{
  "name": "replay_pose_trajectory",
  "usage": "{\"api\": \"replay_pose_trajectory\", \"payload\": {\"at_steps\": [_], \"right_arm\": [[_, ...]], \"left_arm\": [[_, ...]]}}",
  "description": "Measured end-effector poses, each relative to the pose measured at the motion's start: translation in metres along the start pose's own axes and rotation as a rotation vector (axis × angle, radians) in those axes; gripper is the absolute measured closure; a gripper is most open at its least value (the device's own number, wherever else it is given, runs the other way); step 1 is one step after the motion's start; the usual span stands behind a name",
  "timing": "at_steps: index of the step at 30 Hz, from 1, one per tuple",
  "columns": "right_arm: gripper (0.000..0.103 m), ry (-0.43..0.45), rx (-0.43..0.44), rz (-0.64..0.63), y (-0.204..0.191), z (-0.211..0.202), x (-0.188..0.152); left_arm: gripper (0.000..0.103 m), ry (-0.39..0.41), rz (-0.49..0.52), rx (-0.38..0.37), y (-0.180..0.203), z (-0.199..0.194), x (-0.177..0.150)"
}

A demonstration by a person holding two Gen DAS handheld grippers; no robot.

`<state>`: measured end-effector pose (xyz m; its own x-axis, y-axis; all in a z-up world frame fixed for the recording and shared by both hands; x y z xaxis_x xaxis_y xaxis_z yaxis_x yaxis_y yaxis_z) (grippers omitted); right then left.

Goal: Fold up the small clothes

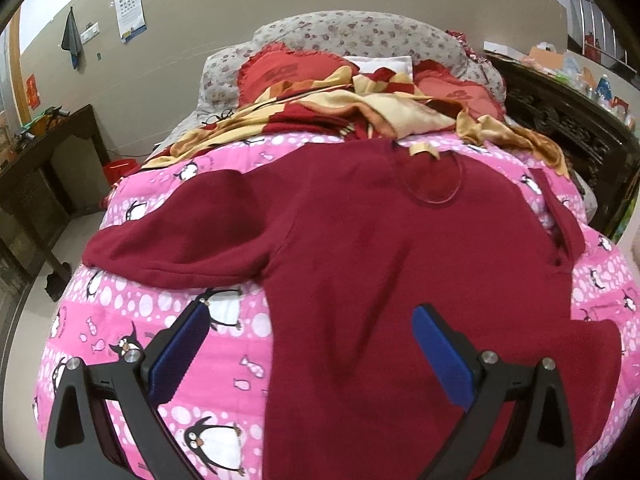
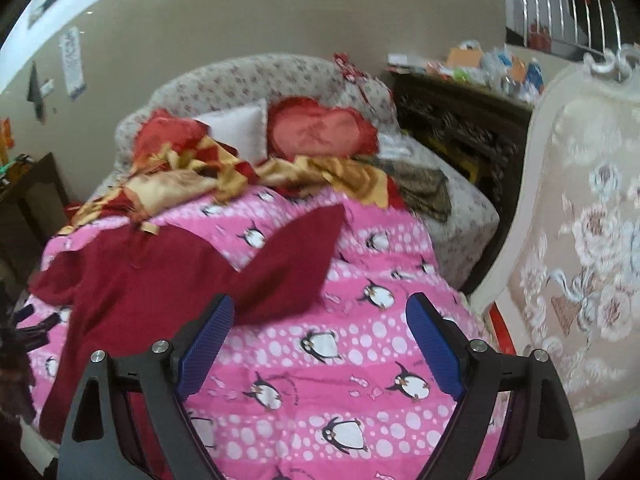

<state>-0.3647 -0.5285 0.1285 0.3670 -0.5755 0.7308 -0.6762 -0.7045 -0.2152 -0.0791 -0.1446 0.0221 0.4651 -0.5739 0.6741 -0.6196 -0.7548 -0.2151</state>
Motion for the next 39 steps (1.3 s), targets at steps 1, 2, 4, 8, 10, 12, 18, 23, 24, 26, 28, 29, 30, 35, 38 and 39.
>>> {"api": "replay_pose_trajectory", "payload": {"at_steps": [1, 2, 4, 8, 10, 12, 18, 23, 24, 26, 28, 29, 30, 35, 38, 39], "right_arm": [[0.006, 0.003, 0.001, -0.011, -0.005, -0.002, 0.000], [0.006, 0.002, 0.003, -0.020, -0.011, -0.002, -0.002], [0.006, -0.011, 0.027, -0.039, -0.029, 0.003, -0.011], [0.006, -0.045, 0.092, -0.045, -0.069, 0.020, -0.031], [0.006, -0.072, 0.124, -0.034, -0.091, 0.032, -0.043], [0.006, -0.087, 0.142, -0.037, -0.112, 0.042, -0.054], [0.006, -0.118, 0.193, -0.078, -0.168, 0.054, -0.085], [0.006, -0.134, 0.201, -0.099, -0.184, 0.054, -0.100], [0.006, -0.137, 0.208, -0.101, -0.185, 0.052, -0.101], [0.006, -0.133, 0.213, -0.103, -0.186, 0.049, -0.102], [0.006, -0.124, 0.212, -0.102, -0.184, 0.045, -0.101], [0.006, -0.122, 0.207, -0.098, -0.183, 0.045, -0.101], [0.006, -0.122, 0.204, -0.090, -0.180, 0.044, -0.101], [0.006, -0.117, 0.199, -0.063, -0.167, 0.036, -0.098], [0.006, -0.084, 0.176, -0.061, -0.154, 0.026, -0.094], [0.006, -0.074, 0.172, -0.056, -0.150, 0.023, -0.093]], "left_arm": [[0.000, 0.002, -0.004, -0.004, 0.001, -0.001, 0.000], [0.000, 0.006, -0.010, -0.009, 0.003, -0.003, 0.002], [0.000, 0.011, -0.015, -0.014, 0.006, -0.006, 0.003], [0.000, 0.021, -0.006, -0.013, 0.013, -0.011, 0.009], [0.000, 0.026, -0.003, -0.011, 0.014, -0.013, 0.011], [0.000, 0.030, -0.004, -0.009, 0.015, -0.016, 0.011], [0.000, 0.025, -0.015, 0.000, 0.013, -0.021, 0.007], [0.000, 0.027, -0.029, 0.015, 0.007, -0.031, 0.002], [0.000, 0.028, -0.029, 0.018, 0.007, -0.033, 0.001], [0.000, 0.030, -0.022, 0.022, 0.007, -0.038, -0.001], [0.000, 0.028, -0.015, 0.026, 0.008, -0.041, -0.002], [0.000, 0.029, -0.008, 0.027, 0.009, -0.042, -0.002], [0.000, 0.029, -0.004, 0.027, 0.009, -0.043, -0.001], [0.000, 0.038, -0.025, 0.030, 0.001, -0.051, 0.007], [0.000, 0.048, -0.051, 0.026, -0.002, -0.055, 0.013], [0.000, 0.046, -0.055, 0.022, -0.001, -0.055, 0.013]]}}
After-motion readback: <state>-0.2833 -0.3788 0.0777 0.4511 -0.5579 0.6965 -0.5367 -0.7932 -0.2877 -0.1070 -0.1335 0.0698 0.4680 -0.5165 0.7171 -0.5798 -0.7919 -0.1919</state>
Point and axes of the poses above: each gripper's, at about its wrist camera, not at the fingertips, and z roughly the way its jaws point, y to its right, x to its top, the point moved 10 cm from there along z, roughly the way its jaws point, and after that the axes turned 13 degrees about z, right-handed, at the moved point
